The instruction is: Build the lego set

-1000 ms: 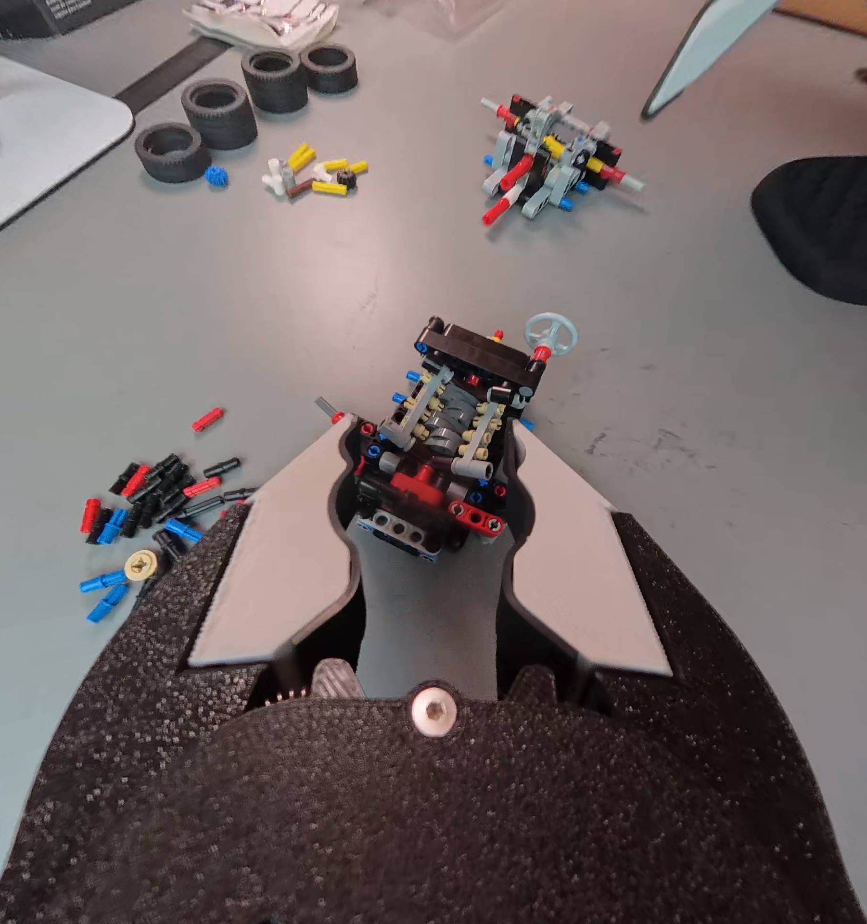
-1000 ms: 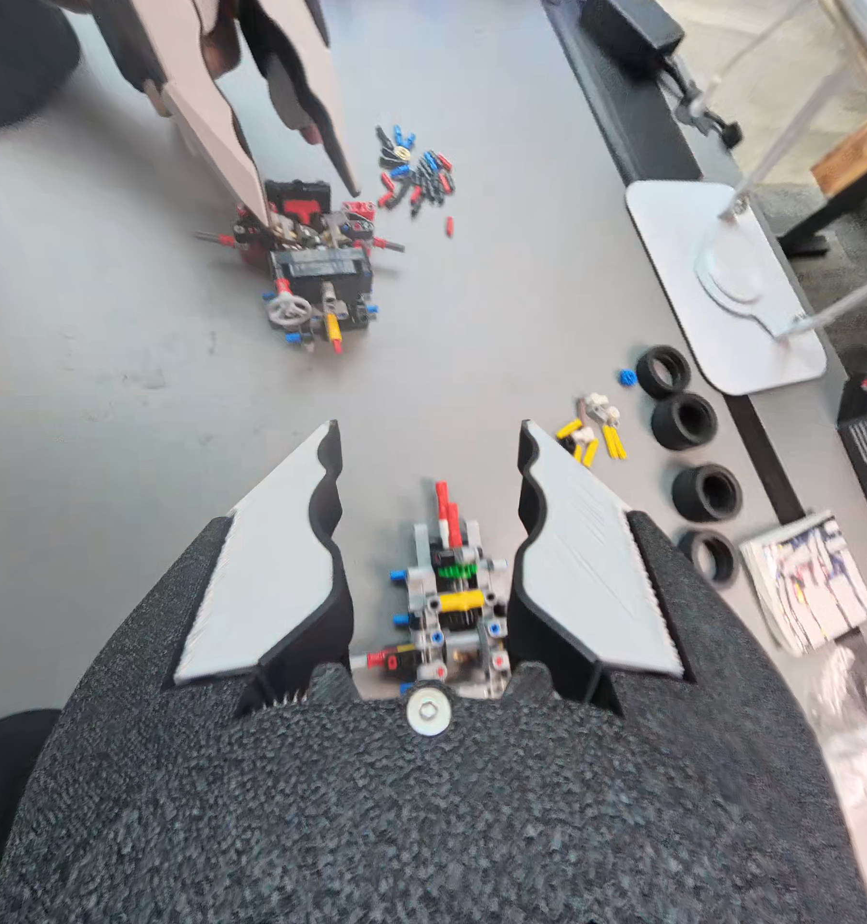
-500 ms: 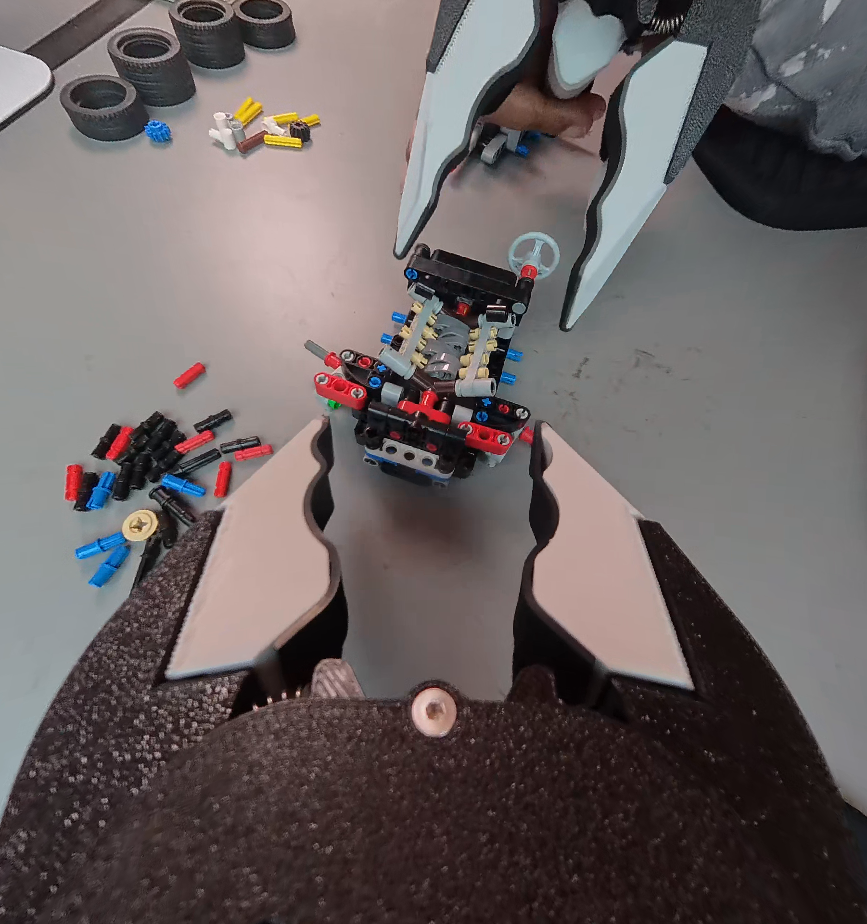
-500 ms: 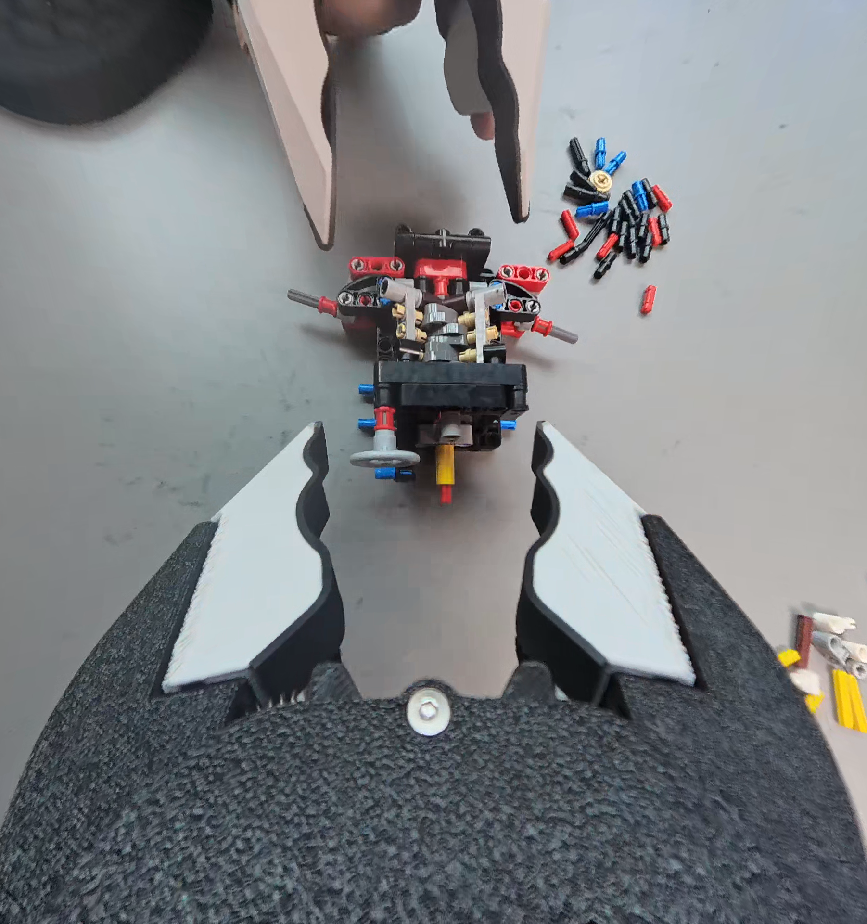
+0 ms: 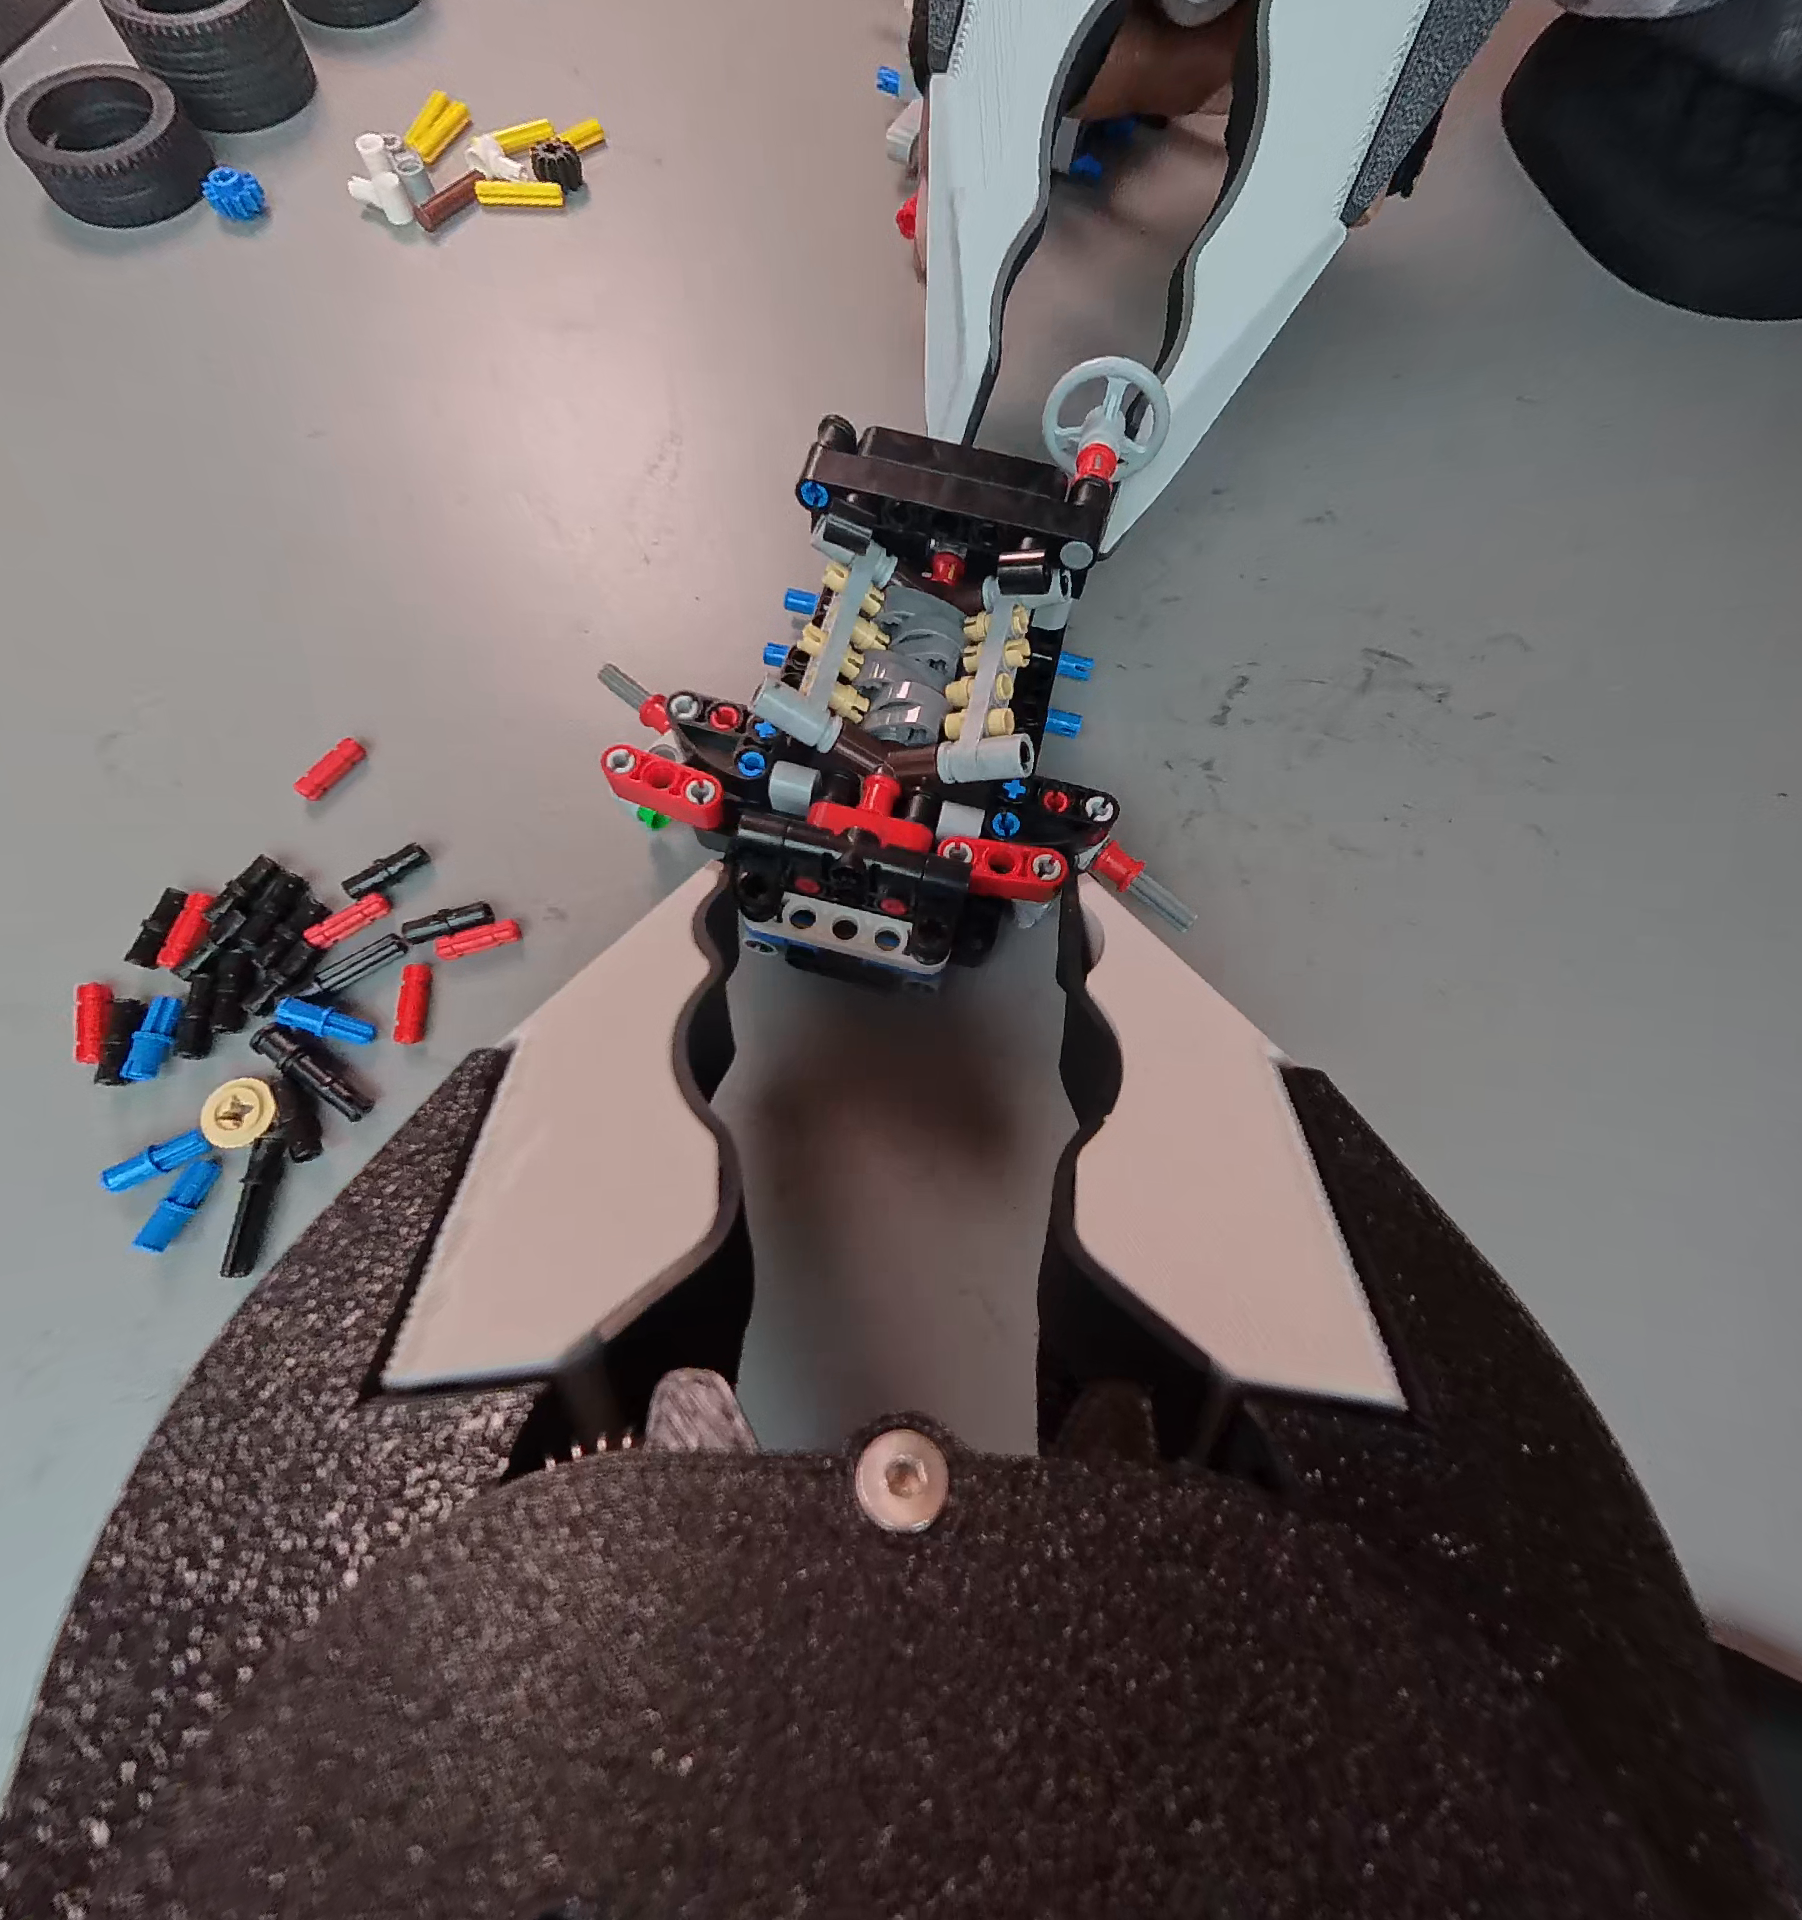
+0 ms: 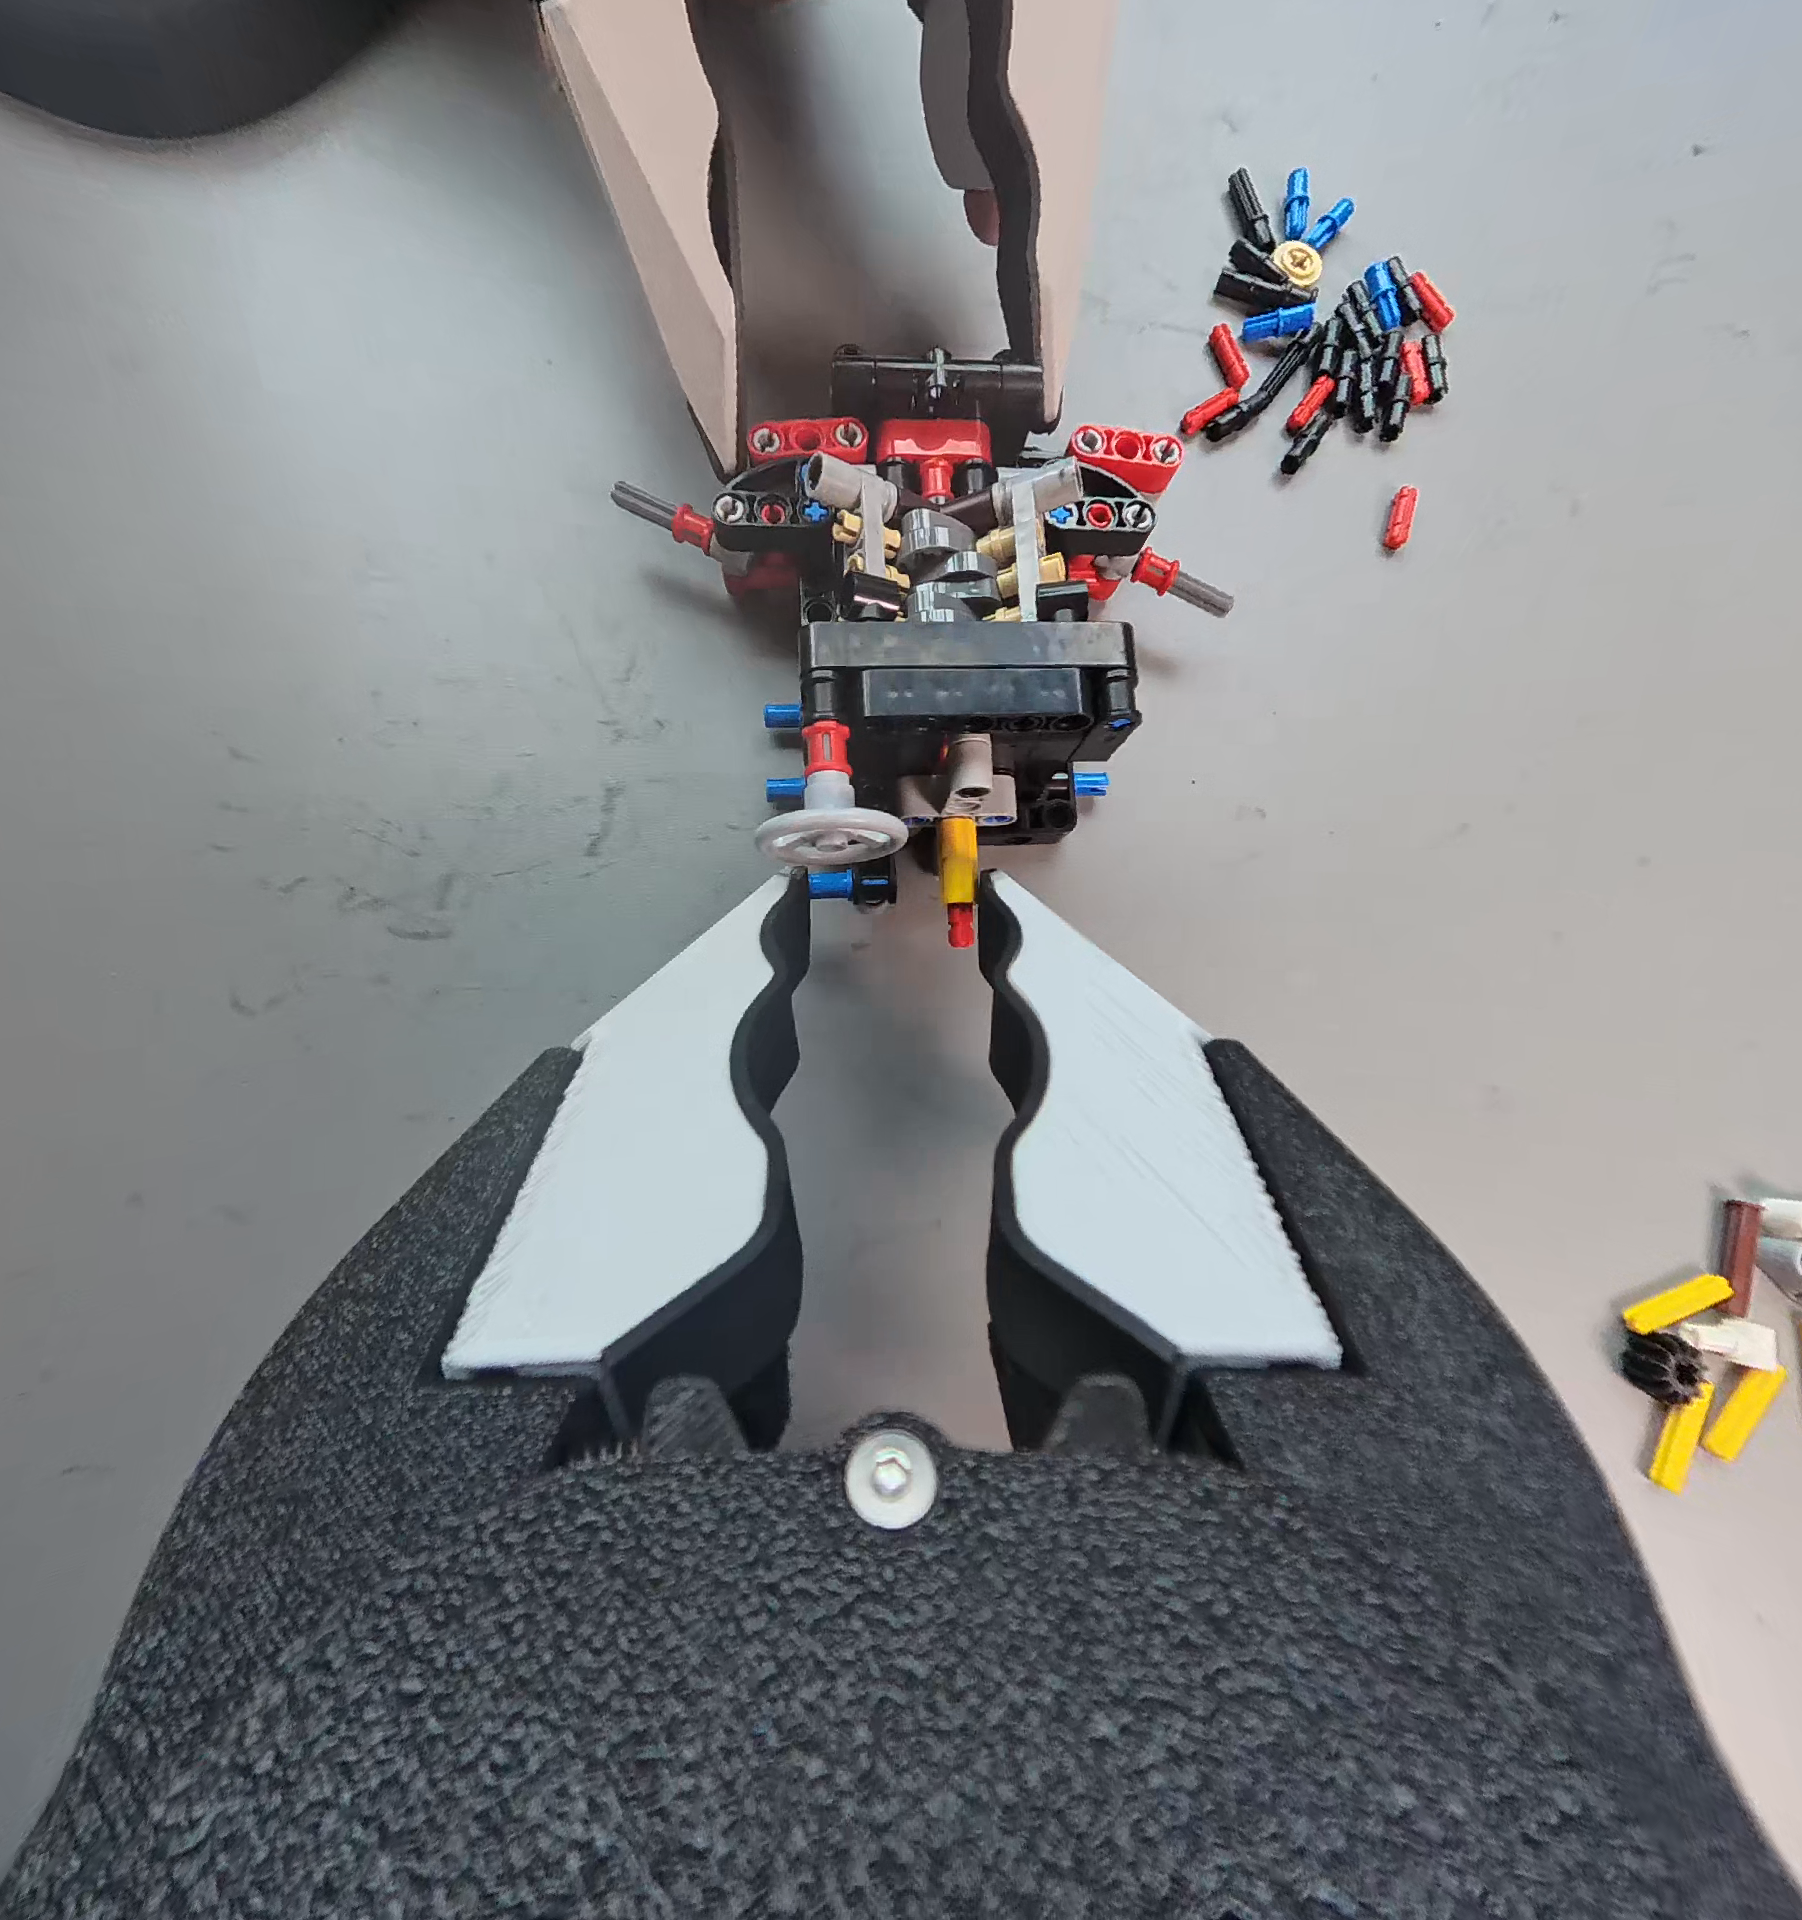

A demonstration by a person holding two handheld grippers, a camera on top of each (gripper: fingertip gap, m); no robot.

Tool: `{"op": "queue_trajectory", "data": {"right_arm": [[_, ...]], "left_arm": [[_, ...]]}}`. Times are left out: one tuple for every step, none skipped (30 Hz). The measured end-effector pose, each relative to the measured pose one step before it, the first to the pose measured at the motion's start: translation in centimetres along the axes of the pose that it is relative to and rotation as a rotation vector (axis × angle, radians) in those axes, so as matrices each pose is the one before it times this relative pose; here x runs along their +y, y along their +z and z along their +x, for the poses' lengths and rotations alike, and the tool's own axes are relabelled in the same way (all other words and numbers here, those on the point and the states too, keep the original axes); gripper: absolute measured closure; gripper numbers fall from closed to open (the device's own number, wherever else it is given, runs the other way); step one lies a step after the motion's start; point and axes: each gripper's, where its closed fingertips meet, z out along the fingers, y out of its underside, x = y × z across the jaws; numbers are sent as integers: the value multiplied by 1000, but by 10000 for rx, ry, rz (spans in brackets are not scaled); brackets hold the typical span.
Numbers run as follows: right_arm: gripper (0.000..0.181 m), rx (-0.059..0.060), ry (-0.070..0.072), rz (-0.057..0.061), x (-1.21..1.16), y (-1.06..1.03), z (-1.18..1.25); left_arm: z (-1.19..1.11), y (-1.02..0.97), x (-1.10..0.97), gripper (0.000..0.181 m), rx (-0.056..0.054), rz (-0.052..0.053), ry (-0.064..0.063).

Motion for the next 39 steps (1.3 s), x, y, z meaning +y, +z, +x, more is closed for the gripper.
{"op": "queue_trajectory", "data": {"right_arm": [[150,-9,-4,26,-3,-2,-25],[150,-7,9,29,-8,3,-19],[150,-33,17,17,2,-10,-46],[150,1,-3,9,6,1,-9],[150,-9,0,1,0,-2,-27],[150,-19,14,-23,15,-14,-38],[150,4,-8,-29,19,-15,1],[150,18,-10,-26,26,-25,10],[150,16,25,-23,38,-31,44],[150,19,22,-4,44,-32,62],[150,24,11,18,36,-38,68],[150,-9,32,12,59,-41,24],[150,4,29,-8,57,-54,49],[150,42,8,-19,66,-45,92],[150,25,16,-17,47,-44,47],[150,41,34,-26,39,-16,70],[150,71,58,-32,13,-1,108],[150,68,46,-29,16,7,98],[150,51,22,-23,15,2,71],[150,38,31,-27,9,-5,39],[150,51,34,-34,33,-22,67],[150,64,19,-27,50,-32,66],[150,75,6,-18,78,-74,100],[150,66,21,-3,90,-77,91],[150,41,19,17,95,-92,56],[151,58,5,36,79,-88,93],[151,56,18,44,57,-74,78],[150,42,49,79,-7,-87,69],[150,30,31,109,-56,-92,50],[150,30,20,64,15,-221,116],[141,57,54,91,-41,-546,325],[135,165,161,231,-211,-1010,719],[134,214,270,399,-385,-1445,988],[133,303,329,497,-482,-1743,1238],[132,470,328,526,-490,-1857,1523],[132,473,277,427,-349,-1830,1481],[129,470,225,273,-92,-1676,1392],[125,439,173,67,281,-1475,1261],[120,401,129,-113,623,-1263,1139]], "left_arm": [[24,-13,-3,120,7,1,9],[12,-1,2,120,3,-1,9],[37,0,-2,120,13,3,12],[12,5,2,120,1,9,13],[16,-1,-5,120,11,7,8],[18,0,-6,120,19,7,0],[17,12,-4,120,6,10,7],[-20,12,-18,120,-16,10,7],[-44,-3,-15,120,-45,7,13],[-33,5,-4,121,-33,1,12],[-5,-16,-2,121,-10,3,5],[-18,-20,-6,122,-9,11,4],[-39,-39,-9,123,-14,17,10],[-84,-62,-10,124,-43,24,11],[-128,-83,-13,127,-53,31,8],[-161,-108,-56,129,-65,59,-3],[-185,-116,-77,131,-67,74,-28],[-190,-106,-100,132,-55,75,-57],[-161,-101,-112,132,-49,83,-67],[-114,-84,-109,133,-26,78,-56],[-83,-78,-89,133,-17,65,-39],[-81,-51,-74,133,-38,53,-25],[-71,-20,-40,133,-33,32,-14],[-40,-6,-7,133,-16,12,-10],[-20,33,15,133,-13,-3,-3],[-30,40,28,133,-20,-8,9],[-9,63,46,133,-9,-33,11],[-10,47,50,133,-14,-38,11],[-20,25,12,133,-22,-19,15],[7,16,7,133,-6,-6,13],[-3,-13,-11,133,-6,9,9],[6,-48,-40,133,-9,28,10],[33,-47,-43,133,12,30,15],[30,-45,-39,133,13,24,13],[0,-7,-20,133,8,14,13],[-1,21,18,133,19,-9,3],[10,54,59,133,32,-40,-18],[0,62,65,132,27,-53,-18],[18,67,57,132,20,-48,-6]]}}
